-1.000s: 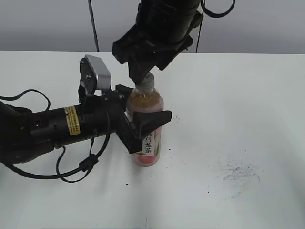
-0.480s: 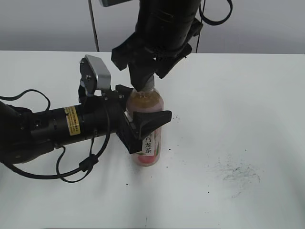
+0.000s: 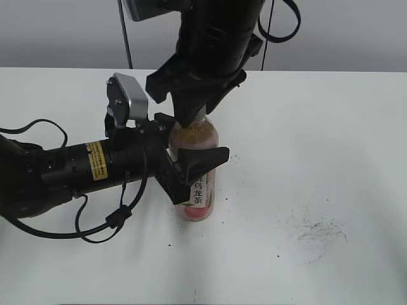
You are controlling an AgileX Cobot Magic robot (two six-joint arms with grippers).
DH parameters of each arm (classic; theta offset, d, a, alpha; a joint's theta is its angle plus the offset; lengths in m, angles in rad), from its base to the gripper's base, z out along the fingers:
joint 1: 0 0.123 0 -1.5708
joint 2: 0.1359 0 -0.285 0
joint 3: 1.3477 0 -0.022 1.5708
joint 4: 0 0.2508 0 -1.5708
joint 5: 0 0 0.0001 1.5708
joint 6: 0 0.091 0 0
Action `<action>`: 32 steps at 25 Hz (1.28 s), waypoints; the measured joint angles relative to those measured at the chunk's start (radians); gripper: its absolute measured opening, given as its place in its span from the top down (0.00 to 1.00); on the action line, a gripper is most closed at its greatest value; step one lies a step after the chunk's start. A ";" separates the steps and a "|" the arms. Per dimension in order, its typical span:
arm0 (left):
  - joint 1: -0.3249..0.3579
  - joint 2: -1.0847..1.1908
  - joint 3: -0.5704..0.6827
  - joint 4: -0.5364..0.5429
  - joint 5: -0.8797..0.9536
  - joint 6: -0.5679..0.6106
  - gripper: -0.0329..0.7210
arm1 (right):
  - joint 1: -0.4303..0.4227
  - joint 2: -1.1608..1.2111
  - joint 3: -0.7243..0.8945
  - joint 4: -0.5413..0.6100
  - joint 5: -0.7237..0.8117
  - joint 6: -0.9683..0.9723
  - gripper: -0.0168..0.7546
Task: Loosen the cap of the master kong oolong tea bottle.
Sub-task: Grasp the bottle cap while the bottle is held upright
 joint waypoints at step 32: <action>-0.004 0.000 -0.002 0.012 0.000 0.017 0.36 | 0.000 0.000 -0.008 0.010 0.004 -2.150 0.60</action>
